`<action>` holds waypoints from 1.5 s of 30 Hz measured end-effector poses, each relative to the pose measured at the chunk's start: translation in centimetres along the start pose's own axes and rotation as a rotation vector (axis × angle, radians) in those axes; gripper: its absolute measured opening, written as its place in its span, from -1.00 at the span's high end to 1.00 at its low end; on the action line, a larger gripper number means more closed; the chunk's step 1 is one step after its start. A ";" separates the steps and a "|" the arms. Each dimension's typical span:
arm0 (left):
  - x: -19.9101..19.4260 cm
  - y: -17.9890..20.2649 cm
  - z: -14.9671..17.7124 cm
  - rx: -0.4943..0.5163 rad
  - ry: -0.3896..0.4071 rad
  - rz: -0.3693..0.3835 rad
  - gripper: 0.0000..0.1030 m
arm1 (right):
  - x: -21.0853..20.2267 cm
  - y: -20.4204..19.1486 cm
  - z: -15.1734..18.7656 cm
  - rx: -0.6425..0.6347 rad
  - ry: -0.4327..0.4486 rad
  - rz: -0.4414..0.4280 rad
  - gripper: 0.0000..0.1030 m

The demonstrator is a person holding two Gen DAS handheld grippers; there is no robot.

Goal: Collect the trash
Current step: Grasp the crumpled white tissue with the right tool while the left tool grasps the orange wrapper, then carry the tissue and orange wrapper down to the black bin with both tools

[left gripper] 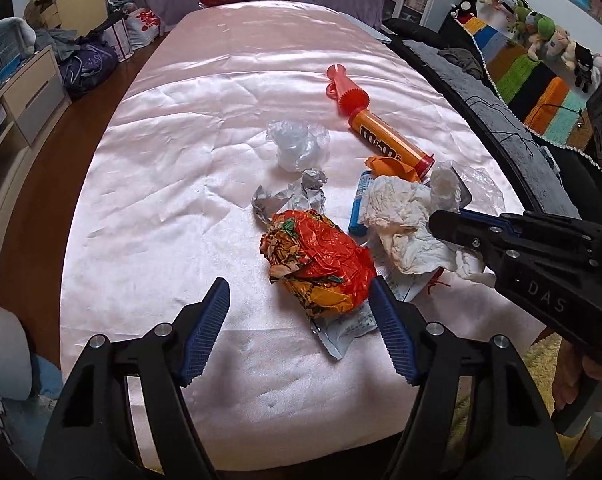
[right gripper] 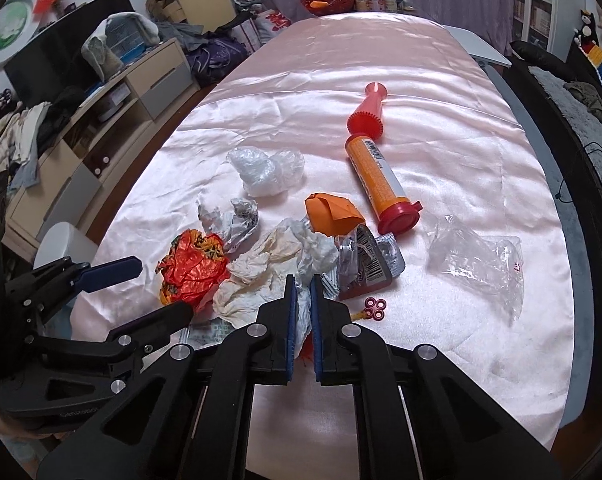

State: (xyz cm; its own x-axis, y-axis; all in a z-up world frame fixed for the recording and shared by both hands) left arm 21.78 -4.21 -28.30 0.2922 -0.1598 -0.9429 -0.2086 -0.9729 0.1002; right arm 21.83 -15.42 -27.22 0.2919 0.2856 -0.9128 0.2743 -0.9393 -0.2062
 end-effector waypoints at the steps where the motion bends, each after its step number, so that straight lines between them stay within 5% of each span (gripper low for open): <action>1: 0.2 0.1 -0.2 -0.002 -0.002 0.006 -0.31 | 0.1 0.0 0.0 -0.006 -0.002 0.006 0.88; 6: 1.1 0.4 -1.3 -0.008 -0.015 0.040 -0.30 | 0.4 0.2 -0.1 -0.021 -0.004 0.022 0.89; 16: 1.8 -0.7 -1.8 -0.026 -0.030 0.015 0.15 | -0.3 1.0 -0.1 -0.006 0.014 0.034 0.89; 25: -3.6 -1.1 -0.9 -0.025 0.067 -0.031 0.16 | -4.5 -0.7 0.1 -0.030 0.092 0.033 0.89; 35: -10.7 1.2 4.4 0.004 0.161 -0.043 0.16 | -10.8 -2.6 3.5 -0.053 0.179 0.065 0.89; 45: -11.7 2.9 11.8 0.016 0.141 -0.019 0.15 | -12.1 -2.8 9.9 -0.034 0.176 0.079 0.89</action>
State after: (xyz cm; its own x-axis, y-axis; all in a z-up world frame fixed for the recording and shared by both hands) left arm 6.76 -3.15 -20.73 0.4244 -0.1642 -0.8904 -0.2160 -0.9734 0.0766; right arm 8.48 -18.07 -19.07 0.4689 0.2434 -0.8491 0.2739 -0.9540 -0.1222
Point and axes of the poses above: each gripper's, at about its wrist camera, not at the fingertips, and x roughly the way its jaws point, y to its right, z to its underside, the point moved 9 cm from there along x, roughly the way its jaws point, and after that the axes turned 13 degrees about -y, right-handed, at the moved point
